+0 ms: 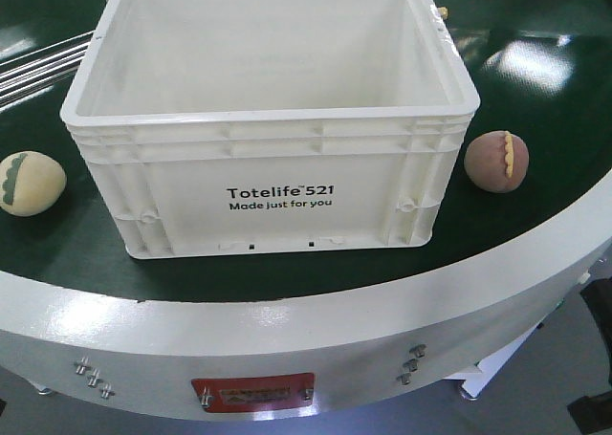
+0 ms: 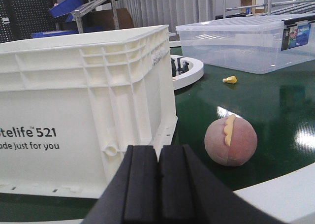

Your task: Place moving items into box and shelve

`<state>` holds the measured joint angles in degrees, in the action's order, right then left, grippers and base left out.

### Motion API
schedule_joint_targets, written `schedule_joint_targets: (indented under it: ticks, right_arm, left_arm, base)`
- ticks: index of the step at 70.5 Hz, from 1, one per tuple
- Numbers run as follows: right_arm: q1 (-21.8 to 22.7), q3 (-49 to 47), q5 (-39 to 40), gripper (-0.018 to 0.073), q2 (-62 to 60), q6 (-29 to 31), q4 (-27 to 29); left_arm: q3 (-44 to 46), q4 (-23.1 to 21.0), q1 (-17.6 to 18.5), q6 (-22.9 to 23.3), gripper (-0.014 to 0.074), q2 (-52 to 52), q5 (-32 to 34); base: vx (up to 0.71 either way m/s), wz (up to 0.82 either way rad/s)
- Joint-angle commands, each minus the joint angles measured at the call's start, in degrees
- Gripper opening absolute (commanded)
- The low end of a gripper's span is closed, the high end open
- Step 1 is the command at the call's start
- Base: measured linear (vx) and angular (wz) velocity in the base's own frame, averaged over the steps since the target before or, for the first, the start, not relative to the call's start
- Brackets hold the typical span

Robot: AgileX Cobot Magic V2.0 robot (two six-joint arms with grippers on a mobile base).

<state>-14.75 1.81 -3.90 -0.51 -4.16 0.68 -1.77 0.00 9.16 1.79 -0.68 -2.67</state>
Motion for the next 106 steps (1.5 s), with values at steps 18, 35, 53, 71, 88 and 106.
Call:
schedule_joint_targets:
  ticks: [18,35,53,71,88,106]
  right_arm:
    - [-0.1,0.1,5.1,-0.0015,-0.4,0.0,-0.2]
    - [-0.1,0.1,5.1,-0.0015,-0.4,0.0,-0.2]
    - [-0.1,0.1,5.1,-0.0015,-0.4,0.0,-0.2]
    - [-0.1,0.1,6.3,-0.0015,-0.4,0.0,-0.7]
    - [-0.1,0.0,7.8,-0.0015,-0.4,0.1,-0.3]
    - [-0.1,-4.0,3.2,-0.0015,1.3,0.1,-0.7]
  left_arm:
    - [-0.8,-0.4,0.4,0.0,-0.0026,-0.4,5.0]
    - [-0.8,-0.4,0.4,0.0,-0.0026,-0.4,5.0]
    - [-0.8,-0.4,0.4,0.0,-0.0026,-0.4,5.0]
    - [-0.7,0.0,0.4,-0.6,-0.0026,-0.4,5.5]
    - [-0.6,-0.4,0.4,-1.1,-0.0026,-0.4,8.8]
    - [-0.3,-1.4,0.4,1.0,-0.0026,1.0,10.1]
  base:
    - [0.0,0.0]
    - [0.0,0.0]
    - [0.0,0.0]
    - [0.0,0.0]
    - [0.0,0.0]
    - [0.0,0.0]
